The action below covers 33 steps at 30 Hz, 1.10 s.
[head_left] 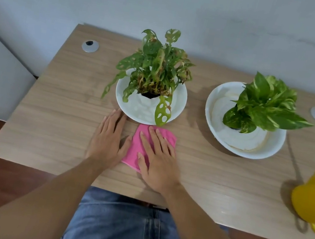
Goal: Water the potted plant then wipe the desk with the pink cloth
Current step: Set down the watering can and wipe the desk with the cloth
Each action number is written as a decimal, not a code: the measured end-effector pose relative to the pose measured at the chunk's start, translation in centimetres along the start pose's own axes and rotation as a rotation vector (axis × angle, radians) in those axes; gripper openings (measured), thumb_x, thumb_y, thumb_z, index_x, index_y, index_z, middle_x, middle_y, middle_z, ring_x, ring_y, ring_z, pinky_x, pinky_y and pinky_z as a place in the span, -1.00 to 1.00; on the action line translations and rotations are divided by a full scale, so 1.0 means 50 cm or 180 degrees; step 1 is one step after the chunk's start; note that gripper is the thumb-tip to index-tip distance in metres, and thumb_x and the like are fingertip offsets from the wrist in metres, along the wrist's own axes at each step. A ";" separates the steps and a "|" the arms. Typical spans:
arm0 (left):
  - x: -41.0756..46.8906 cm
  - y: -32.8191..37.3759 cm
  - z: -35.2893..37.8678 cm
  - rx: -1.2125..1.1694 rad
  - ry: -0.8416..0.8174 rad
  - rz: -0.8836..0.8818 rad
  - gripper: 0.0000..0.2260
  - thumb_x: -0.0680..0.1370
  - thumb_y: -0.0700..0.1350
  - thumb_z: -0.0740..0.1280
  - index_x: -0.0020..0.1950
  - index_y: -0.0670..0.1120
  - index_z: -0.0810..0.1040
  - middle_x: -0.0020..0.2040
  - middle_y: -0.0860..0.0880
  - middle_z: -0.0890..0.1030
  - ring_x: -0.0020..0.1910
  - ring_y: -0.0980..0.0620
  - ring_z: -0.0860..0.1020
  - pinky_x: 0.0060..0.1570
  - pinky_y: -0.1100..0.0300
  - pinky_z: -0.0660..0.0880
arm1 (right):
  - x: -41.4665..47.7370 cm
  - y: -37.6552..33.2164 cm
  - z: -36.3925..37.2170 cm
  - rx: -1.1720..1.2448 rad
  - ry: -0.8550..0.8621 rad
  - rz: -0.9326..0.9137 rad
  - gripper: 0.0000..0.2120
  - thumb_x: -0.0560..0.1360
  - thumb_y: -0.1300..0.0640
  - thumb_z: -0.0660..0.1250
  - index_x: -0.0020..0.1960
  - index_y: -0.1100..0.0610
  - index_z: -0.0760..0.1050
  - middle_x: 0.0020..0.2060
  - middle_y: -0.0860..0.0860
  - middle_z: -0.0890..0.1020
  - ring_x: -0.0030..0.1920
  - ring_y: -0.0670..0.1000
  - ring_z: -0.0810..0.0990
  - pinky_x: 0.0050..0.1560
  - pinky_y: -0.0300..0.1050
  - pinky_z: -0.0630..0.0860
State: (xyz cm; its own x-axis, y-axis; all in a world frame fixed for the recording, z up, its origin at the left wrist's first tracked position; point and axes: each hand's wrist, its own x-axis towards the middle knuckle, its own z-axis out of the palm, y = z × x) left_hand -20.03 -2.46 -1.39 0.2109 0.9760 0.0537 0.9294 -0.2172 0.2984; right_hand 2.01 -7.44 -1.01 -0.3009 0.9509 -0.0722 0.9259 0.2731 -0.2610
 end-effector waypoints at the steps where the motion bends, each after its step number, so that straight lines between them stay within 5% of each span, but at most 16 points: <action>1: -0.001 0.000 -0.002 0.0013 0.0015 0.0004 -0.29 0.72 0.17 0.15 0.80 -0.10 0.07 0.80 -0.13 0.12 0.80 -0.08 0.06 0.77 -0.07 0.00 | 0.001 0.001 -0.002 -0.0005 -0.0007 -0.0004 -0.37 0.79 -0.23 -0.05 0.81 -0.08 -0.03 0.80 0.00 -0.03 0.79 0.05 -0.12 0.76 0.15 -0.03; 8: -0.002 0.005 -0.007 0.0011 0.0019 -0.0010 -0.30 0.73 0.16 0.17 0.80 -0.11 0.09 0.80 -0.12 0.12 0.80 -0.08 0.05 0.78 -0.05 -0.04 | -0.016 0.058 -0.030 -0.0004 -0.0167 -0.0247 -0.35 0.80 -0.24 -0.05 0.80 -0.12 -0.18 0.79 -0.07 -0.21 0.77 -0.02 -0.27 0.76 0.14 -0.12; 17: -0.001 0.005 -0.007 0.0024 0.0031 -0.0002 -0.30 0.73 0.16 0.18 0.79 -0.11 0.09 0.80 -0.10 0.11 0.81 -0.06 0.01 0.78 -0.02 -0.08 | -0.023 0.199 -0.069 -0.0107 -0.0120 0.0198 -0.35 0.80 -0.24 -0.07 0.80 -0.12 -0.23 0.79 -0.07 -0.19 0.78 0.02 -0.24 0.75 0.24 -0.04; 24: -0.002 0.005 -0.010 -0.0028 0.0041 -0.0034 -0.31 0.73 0.12 0.21 0.79 -0.10 0.10 0.79 -0.11 0.13 0.80 -0.07 0.03 0.78 -0.05 -0.03 | 0.018 0.157 -0.063 -0.0165 -0.0025 0.0436 -0.38 0.81 -0.19 -0.09 0.81 -0.08 -0.16 0.80 0.01 -0.09 0.79 0.08 -0.15 0.75 0.16 -0.10; 33: -0.001 0.008 -0.011 -0.0115 0.0051 -0.0066 -0.33 0.71 0.12 0.18 0.79 -0.09 0.13 0.79 -0.10 0.17 0.80 -0.04 0.05 0.76 -0.08 0.02 | 0.028 0.058 -0.045 -0.0161 -0.0244 -0.0281 -0.39 0.80 -0.21 -0.08 0.81 -0.11 -0.10 0.79 0.04 0.04 0.79 0.10 -0.08 0.75 0.22 -0.02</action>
State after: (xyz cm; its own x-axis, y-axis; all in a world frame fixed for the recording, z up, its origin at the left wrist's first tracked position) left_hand -19.85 -2.61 -0.75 0.1866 0.9805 0.0623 0.9219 -0.1967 0.3337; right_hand 4.77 -5.01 0.29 -0.3965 0.9095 -0.1251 0.9048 0.3641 -0.2207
